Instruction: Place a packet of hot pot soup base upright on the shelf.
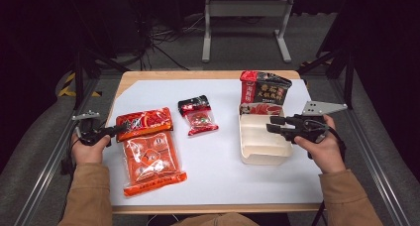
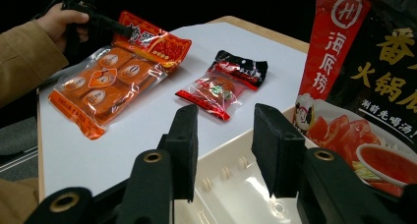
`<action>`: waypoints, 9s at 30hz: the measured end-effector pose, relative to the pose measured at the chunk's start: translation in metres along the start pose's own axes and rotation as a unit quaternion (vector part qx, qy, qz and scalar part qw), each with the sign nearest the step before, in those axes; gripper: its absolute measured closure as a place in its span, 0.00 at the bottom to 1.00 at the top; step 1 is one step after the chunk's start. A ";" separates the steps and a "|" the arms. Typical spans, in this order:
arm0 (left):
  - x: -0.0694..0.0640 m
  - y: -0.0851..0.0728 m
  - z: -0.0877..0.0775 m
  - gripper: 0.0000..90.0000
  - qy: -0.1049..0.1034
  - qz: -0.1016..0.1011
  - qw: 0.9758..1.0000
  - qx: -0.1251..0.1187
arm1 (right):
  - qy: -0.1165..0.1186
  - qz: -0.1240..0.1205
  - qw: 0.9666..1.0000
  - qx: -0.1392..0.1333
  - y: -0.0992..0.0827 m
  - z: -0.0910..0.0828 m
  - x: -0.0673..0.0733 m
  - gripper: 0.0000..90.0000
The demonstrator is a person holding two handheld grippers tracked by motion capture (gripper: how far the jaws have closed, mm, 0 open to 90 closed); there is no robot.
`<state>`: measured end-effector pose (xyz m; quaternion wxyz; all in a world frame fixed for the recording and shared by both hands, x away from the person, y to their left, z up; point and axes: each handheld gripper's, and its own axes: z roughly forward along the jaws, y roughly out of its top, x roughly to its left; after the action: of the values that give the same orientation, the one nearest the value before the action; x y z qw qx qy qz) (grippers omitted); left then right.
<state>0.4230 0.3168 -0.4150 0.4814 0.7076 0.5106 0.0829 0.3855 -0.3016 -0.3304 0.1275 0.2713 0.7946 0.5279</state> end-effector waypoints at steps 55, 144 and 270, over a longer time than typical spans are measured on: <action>-0.147 0.047 -0.079 1.00 -0.119 0.178 0.962 -0.169 | 0.031 -0.023 0.999 -0.016 0.018 0.004 0.018 0.68; -0.219 0.068 -0.034 1.00 -0.246 0.236 0.922 -0.184 | 0.163 -0.129 0.976 -0.059 0.085 0.064 0.079 1.00; -0.119 0.050 0.010 0.49 -0.097 0.173 0.973 -0.118 | -0.065 -0.015 0.995 -0.079 0.072 -0.041 -0.012 1.00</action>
<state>0.4058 0.2149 -0.3372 0.5870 0.7282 0.3177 0.1555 0.3962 -0.3186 -0.2494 0.2080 0.2826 0.7441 0.5686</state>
